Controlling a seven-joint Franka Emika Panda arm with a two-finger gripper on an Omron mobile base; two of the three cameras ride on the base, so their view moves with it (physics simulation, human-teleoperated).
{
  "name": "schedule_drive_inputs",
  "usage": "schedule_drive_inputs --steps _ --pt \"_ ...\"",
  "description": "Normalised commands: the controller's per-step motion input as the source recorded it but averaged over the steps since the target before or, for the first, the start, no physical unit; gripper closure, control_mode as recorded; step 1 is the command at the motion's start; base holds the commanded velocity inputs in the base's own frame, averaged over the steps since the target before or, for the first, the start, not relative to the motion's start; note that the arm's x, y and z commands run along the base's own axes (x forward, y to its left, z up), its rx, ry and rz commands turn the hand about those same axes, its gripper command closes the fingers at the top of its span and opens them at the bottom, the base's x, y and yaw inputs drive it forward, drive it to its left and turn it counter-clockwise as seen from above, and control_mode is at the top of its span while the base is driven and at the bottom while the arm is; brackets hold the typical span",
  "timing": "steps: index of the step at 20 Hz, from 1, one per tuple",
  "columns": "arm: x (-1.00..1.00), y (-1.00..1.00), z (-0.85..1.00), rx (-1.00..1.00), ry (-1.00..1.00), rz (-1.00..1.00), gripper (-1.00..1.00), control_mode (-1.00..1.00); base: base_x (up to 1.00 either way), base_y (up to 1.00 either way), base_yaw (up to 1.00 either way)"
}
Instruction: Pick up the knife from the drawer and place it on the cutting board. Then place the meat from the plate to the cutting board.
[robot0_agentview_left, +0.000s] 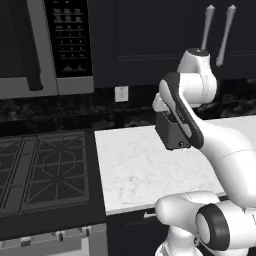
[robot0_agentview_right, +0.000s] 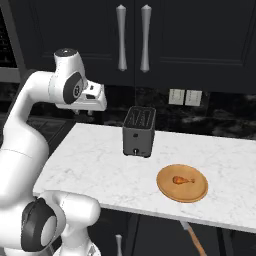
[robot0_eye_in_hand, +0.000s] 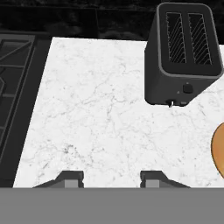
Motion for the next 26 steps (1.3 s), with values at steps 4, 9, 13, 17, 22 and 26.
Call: schedule_drive_inputs --steps 4,9,13,17,22,26 --pt "0.00 0.00 0.00 0.00 0.00 0.00 -1.00 1.00 -0.23 0.00 0.00" --pt "0.00 0.00 0.00 0.00 0.00 0.00 -1.00 1.00 -0.79 0.00 0.00" --pt "0.00 0.00 0.00 0.00 0.00 0.00 -1.00 1.00 -0.85 0.00 0.00" --pt "0.00 0.00 0.00 0.00 0.00 0.00 -1.00 1.00 -0.53 -0.06 -0.01" --pt "0.00 0.00 0.00 0.00 0.00 0.00 -1.00 1.00 -0.08 -0.81 0.04" --pt "0.00 0.00 0.00 0.00 0.00 0.00 -1.00 1.00 -0.10 -1.00 0.16"
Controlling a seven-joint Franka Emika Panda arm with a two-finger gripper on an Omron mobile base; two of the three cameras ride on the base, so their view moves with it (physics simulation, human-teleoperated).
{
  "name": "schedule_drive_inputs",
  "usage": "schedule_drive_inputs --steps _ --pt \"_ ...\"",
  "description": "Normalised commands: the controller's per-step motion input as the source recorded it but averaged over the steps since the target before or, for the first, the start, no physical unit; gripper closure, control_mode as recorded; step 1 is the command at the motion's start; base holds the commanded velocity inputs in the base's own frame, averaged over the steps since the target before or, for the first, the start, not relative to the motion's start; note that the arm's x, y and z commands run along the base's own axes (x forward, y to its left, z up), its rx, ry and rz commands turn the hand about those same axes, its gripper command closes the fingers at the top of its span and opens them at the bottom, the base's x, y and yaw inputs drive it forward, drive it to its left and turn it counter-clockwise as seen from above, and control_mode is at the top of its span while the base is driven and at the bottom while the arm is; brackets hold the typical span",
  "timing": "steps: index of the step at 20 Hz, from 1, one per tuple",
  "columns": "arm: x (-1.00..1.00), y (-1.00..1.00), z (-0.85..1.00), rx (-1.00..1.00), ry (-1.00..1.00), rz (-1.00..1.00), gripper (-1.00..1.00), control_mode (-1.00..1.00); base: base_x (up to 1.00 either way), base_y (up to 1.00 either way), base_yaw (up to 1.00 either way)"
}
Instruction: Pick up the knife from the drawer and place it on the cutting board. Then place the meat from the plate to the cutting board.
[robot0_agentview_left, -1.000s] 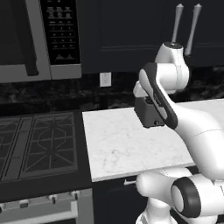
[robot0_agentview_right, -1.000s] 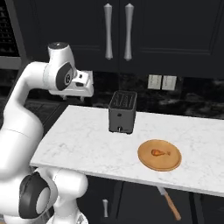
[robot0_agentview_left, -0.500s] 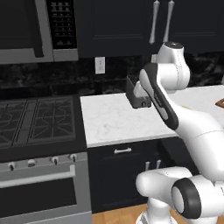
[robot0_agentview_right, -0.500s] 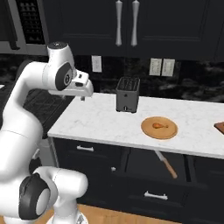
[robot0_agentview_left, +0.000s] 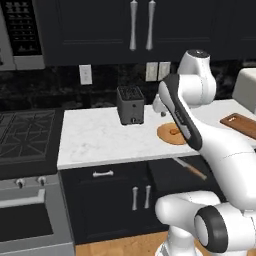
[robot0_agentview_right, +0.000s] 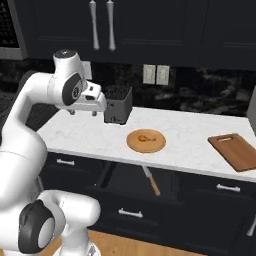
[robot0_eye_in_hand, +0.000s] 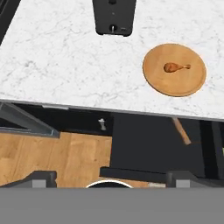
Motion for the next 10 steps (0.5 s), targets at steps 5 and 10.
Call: schedule_drive_inputs --steps 5,10 --pt "0.00 0.00 0.00 0.00 0.00 0.00 -1.00 1.00 -0.04 -1.00 0.25" --pt "0.00 0.00 0.00 0.00 0.00 0.00 -1.00 1.00 -0.13 -0.84 0.47"
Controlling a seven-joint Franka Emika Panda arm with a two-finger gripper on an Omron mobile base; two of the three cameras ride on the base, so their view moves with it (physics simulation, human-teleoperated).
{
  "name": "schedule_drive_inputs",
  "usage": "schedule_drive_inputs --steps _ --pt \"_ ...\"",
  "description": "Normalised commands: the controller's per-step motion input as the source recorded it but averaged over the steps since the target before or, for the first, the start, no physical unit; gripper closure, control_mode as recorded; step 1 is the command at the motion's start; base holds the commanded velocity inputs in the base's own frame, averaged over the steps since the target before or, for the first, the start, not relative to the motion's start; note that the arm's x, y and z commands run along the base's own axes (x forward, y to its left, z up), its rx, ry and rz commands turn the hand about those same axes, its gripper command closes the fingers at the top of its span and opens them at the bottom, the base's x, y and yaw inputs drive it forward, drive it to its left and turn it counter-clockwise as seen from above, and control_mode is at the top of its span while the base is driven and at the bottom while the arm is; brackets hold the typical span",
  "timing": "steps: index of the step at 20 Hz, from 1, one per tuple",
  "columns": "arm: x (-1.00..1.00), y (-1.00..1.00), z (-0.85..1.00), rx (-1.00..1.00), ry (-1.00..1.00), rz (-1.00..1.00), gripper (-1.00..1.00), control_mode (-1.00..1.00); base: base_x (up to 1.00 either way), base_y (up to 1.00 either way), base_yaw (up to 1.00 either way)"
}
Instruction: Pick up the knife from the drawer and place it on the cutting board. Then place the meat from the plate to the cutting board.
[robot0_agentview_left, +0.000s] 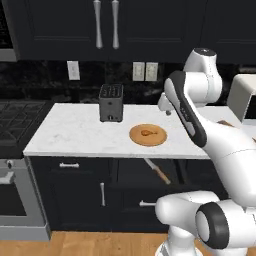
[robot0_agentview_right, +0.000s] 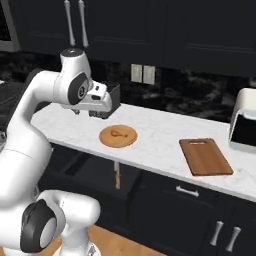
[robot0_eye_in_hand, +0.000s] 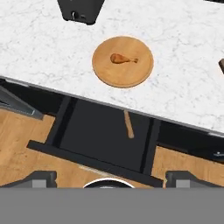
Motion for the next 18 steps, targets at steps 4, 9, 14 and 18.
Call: schedule_drive_inputs --steps 4,9,14,18 --pt "0.00 0.00 0.00 0.00 0.00 0.00 -1.00 1.00 -0.10 -0.83 0.66" --pt "0.00 0.00 0.00 0.00 0.00 0.00 -1.00 1.00 -0.03 -0.68 0.75" --pt "0.00 0.00 0.00 0.00 0.00 0.00 -1.00 1.00 0.01 -0.66 0.71" --pt "0.00 0.00 0.00 0.00 0.00 0.00 -1.00 1.00 0.01 -0.72 0.53"
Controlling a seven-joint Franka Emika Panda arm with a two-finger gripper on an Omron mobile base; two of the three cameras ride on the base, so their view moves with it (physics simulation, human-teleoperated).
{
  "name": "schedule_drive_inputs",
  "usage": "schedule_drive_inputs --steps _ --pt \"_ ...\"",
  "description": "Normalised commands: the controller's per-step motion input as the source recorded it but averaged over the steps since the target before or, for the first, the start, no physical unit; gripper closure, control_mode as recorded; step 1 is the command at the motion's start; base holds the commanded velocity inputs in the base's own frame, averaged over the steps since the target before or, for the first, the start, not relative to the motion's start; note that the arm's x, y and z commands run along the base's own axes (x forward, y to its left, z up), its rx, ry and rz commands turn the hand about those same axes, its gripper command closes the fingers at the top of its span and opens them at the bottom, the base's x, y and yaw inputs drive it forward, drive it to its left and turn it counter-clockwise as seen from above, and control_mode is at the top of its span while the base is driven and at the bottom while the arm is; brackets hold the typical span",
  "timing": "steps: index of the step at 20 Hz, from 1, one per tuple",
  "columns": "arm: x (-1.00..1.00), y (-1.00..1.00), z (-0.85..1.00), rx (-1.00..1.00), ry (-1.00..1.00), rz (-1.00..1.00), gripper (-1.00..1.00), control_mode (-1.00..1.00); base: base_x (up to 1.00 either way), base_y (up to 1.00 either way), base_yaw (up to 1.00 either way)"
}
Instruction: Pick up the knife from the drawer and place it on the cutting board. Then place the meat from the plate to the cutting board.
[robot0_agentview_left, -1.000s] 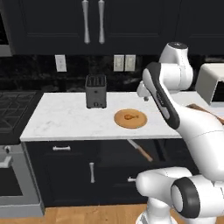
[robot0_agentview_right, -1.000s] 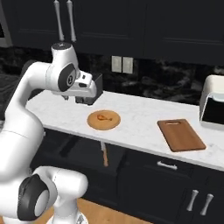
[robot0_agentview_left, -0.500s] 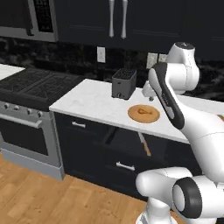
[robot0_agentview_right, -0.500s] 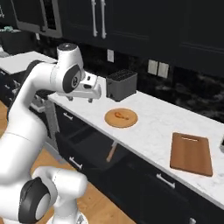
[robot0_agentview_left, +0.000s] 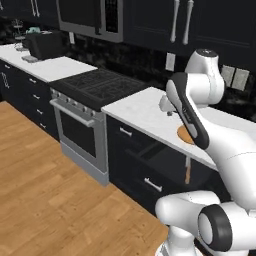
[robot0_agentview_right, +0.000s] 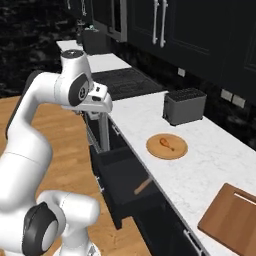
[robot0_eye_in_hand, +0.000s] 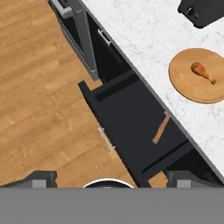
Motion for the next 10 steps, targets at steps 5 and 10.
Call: schedule_drive_inputs --steps 5,10 --pt "0.00 0.00 0.00 0.00 0.00 0.00 -1.00 1.00 -0.06 -0.44 0.14" --pt "0.00 0.00 0.00 0.00 0.00 0.00 -1.00 1.00 -0.24 0.00 0.01"
